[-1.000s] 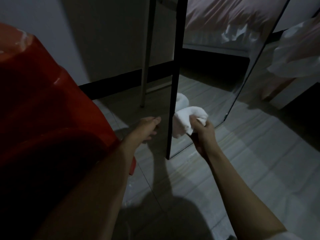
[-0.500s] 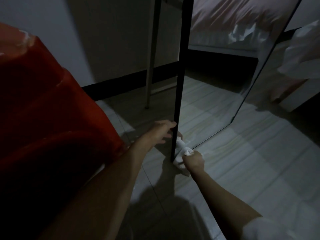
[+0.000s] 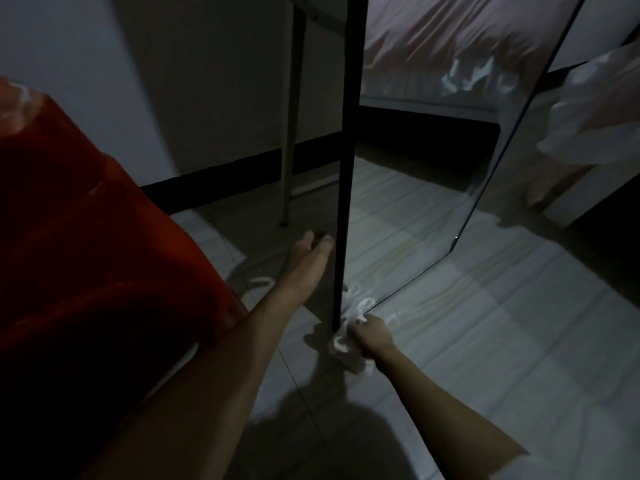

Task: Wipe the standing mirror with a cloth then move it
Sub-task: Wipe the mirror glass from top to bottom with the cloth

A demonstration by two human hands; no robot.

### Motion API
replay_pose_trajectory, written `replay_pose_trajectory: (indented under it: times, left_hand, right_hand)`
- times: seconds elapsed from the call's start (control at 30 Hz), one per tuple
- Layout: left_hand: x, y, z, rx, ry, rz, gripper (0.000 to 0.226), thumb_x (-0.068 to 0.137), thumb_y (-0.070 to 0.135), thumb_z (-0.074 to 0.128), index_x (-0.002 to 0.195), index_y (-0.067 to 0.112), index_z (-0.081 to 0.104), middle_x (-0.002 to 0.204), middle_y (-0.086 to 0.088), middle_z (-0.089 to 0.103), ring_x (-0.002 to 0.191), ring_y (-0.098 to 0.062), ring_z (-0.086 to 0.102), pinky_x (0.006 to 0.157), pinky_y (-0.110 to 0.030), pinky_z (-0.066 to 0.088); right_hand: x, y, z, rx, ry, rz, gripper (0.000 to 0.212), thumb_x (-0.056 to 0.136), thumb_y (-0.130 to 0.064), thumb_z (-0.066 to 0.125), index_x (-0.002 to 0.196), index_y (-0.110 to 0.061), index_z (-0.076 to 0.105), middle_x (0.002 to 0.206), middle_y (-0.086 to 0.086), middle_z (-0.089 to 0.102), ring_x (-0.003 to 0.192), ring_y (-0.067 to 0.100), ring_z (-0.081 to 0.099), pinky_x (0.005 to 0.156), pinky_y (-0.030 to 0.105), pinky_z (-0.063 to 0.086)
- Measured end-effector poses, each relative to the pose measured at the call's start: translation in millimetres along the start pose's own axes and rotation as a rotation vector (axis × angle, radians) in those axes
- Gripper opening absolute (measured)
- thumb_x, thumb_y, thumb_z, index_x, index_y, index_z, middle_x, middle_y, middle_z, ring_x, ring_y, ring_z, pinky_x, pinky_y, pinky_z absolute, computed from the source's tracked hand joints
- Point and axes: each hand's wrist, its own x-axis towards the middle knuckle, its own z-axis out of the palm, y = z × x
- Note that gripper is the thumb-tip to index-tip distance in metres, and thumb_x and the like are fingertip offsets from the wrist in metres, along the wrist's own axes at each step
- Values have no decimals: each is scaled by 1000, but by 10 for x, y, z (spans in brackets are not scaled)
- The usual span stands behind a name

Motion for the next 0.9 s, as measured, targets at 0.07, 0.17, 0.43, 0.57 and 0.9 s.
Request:
replay_pose_trajectory:
  times: [0.07,0.17,0.43,0.57,0.9]
  left_hand:
    - [-30,81,23,30,102,125,10,90,31,47,85,23,48,84,0,57,93,-28,57,79,-35,42]
    - [-159,156,41,209,305,397,14,88,33,44,91,20,41,83,2,50,80,-20,49,69,-28,35]
    - [-336,80,105,823,147,1129,10,81,22,45,87,14,46,83,-13,56,76,-28,49,65,-40,42]
    - [-475,111,315,1083,-61,1231,28,74,23,43,95,14,59,91,-8,63,82,-26,56,68,-36,38]
    - [-368,134,785,1580,-135,910,58,89,31,49,139,7,29,148,-17,24,142,-31,12,113,-49,12]
  right_hand:
    - [16,-60,-160,12,41,18,14,87,-19,50,73,-20,47,91,10,52,69,21,48,60,26,40]
    - [33,-201,-445,-66,62,-30,4,84,-16,49,81,-14,49,91,15,47,82,23,44,56,25,32]
    - [-45,-399,-1041,-44,186,-26,10,79,-17,51,71,-12,47,93,19,57,83,26,53,70,35,43]
    - [-106,-510,-1410,-114,302,-103,12,82,-19,53,86,-8,55,94,17,60,90,31,59,78,39,49]
    - [-287,-1065,-1903,46,1038,-712,34,77,-4,53,111,0,52,116,19,48,108,30,44,85,34,39]
